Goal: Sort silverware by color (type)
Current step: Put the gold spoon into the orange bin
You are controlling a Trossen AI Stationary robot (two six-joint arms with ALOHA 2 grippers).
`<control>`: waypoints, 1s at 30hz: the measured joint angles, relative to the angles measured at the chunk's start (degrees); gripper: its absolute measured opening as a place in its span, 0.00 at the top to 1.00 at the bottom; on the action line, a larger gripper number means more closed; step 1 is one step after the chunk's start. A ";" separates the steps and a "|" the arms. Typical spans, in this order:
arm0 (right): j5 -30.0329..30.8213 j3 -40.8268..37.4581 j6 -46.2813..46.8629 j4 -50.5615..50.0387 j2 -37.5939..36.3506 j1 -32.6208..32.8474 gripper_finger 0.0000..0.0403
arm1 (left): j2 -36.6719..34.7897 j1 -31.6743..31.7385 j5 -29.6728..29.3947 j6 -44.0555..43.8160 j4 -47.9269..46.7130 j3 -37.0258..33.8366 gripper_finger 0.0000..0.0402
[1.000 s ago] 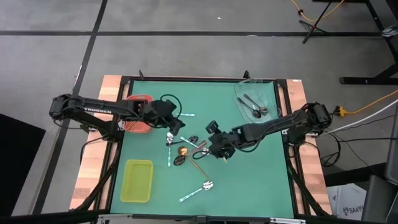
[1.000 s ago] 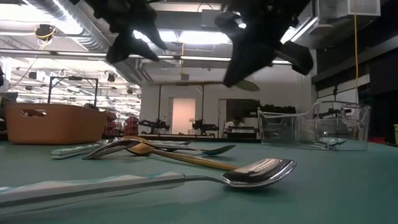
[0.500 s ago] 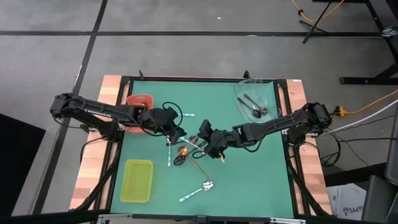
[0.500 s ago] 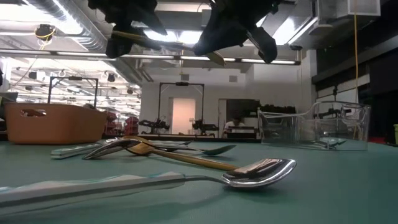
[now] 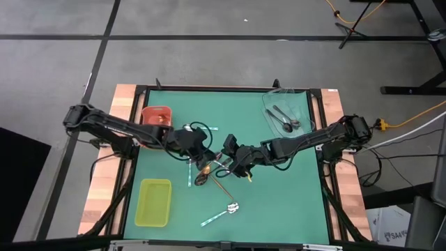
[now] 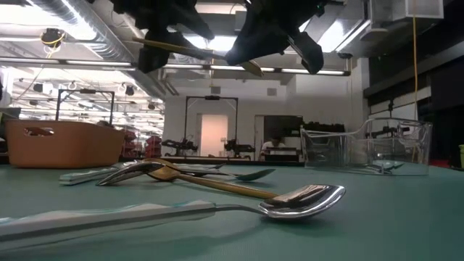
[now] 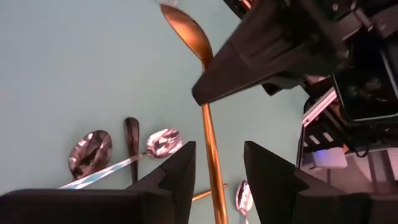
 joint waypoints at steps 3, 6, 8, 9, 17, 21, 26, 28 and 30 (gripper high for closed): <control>-0.02 0.00 0.01 0.00 0.00 0.00 0.99 | 1.26 -0.34 0.00 0.00 0.84 0.00 0.68; -0.05 0.00 0.02 0.00 0.00 0.00 0.99 | 1.89 -0.34 -0.04 -0.21 0.84 0.00 0.68; -0.07 0.00 0.01 0.00 0.00 0.00 0.99 | 2.30 -0.32 -0.04 -0.22 1.00 0.00 0.68; -0.16 0.00 0.02 0.01 0.00 0.00 0.99 | 2.52 -0.32 -0.03 -0.23 0.88 0.00 0.68; -0.19 0.00 0.03 0.02 0.00 0.00 0.99 | 3.33 -0.32 0.15 -0.26 1.07 0.00 0.68; -0.19 0.00 0.01 0.02 0.00 0.00 0.99 | 3.33 -0.32 0.15 -0.26 1.02 0.00 0.72; -0.19 0.00 0.02 0.02 0.00 0.00 0.99 | 3.33 -0.32 0.16 -0.28 1.03 0.00 0.82; -0.19 0.00 0.02 0.01 0.00 0.00 0.99 | 3.33 -0.32 0.17 -0.26 1.05 0.00 0.86; -0.19 0.00 0.02 0.02 0.00 0.00 0.99 | 3.33 -0.32 0.09 -0.38 1.08 0.02 0.90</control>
